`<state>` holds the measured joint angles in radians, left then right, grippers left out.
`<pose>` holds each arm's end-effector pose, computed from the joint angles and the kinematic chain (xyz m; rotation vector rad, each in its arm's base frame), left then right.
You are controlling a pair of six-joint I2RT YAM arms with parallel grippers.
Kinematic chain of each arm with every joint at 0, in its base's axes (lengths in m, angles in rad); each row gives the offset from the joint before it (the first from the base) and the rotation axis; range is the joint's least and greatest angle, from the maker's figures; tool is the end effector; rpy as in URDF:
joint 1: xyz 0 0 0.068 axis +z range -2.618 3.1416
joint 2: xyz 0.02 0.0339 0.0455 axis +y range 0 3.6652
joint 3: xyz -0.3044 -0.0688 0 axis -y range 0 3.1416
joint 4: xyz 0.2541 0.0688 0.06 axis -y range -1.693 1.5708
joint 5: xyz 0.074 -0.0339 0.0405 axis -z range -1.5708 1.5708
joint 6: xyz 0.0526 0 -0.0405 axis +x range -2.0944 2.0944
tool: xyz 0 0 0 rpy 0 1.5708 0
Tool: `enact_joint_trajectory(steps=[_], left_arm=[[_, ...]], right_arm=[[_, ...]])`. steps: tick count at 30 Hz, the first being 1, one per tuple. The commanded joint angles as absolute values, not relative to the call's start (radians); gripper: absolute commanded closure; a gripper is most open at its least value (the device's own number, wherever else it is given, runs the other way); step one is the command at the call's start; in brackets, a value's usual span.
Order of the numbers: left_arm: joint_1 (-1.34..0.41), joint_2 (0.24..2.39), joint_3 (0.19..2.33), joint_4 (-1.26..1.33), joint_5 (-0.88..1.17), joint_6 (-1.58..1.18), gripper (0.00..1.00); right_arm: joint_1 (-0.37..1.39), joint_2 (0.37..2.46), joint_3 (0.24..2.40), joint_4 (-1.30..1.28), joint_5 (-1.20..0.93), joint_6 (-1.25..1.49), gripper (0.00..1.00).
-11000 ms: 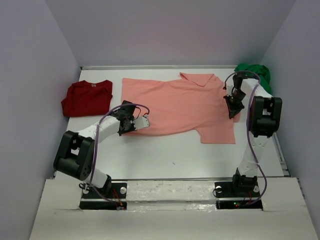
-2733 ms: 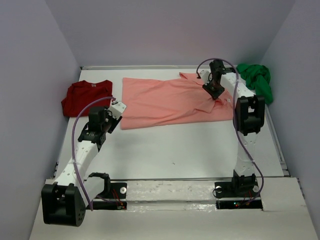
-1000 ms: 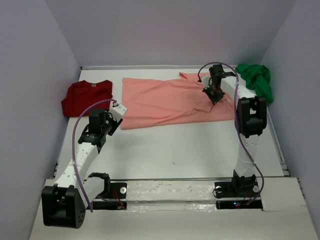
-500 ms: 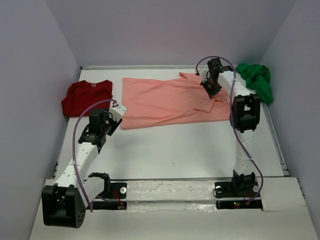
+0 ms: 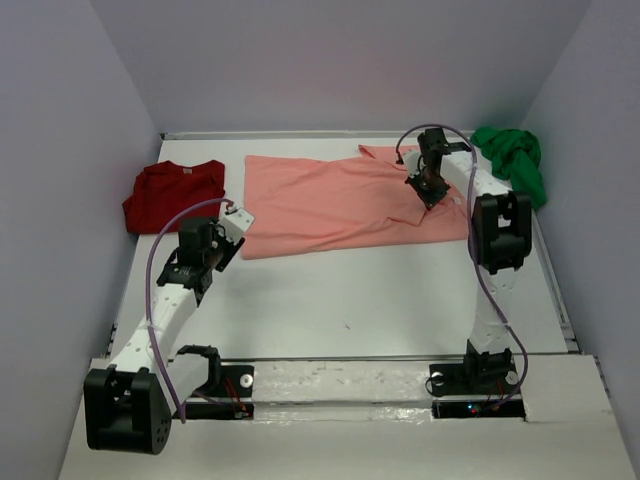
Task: Fold and stack the t-shirts
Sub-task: Fold the tshirt
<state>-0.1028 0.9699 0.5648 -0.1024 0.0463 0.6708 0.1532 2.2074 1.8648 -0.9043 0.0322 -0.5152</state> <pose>0.2143 -0.0246 0.2581 0.8152 1.9260 0.2981 0.4951 0.0747 0.2094 -0.9199 2.6721 -0.1279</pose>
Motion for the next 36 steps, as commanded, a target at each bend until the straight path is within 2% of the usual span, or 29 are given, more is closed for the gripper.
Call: enact_joint_trajectory(steps=[1,7,15,36], left_arm=[[-0.097,0.976,0.603,-0.084,0.075,0.650,0.44],[-0.097,0.965,0.601,-0.086,0.083,0.646,0.44],[-0.097,0.948,0.584,-0.084,0.075,0.652,0.44],[-0.097,0.963,0.571,-0.069,0.057,0.660,0.44]], right_arm=[[0.163,2.082,1.798,-0.833,0.066,-0.506,1.00],[0.163,2.016,1.720,-0.818,0.080,-0.505,1.00],[0.163,2.026,1.678,-0.811,0.057,-0.489,1.00],[0.163,2.135,1.735,-0.831,-0.004,-0.468,1.00]])
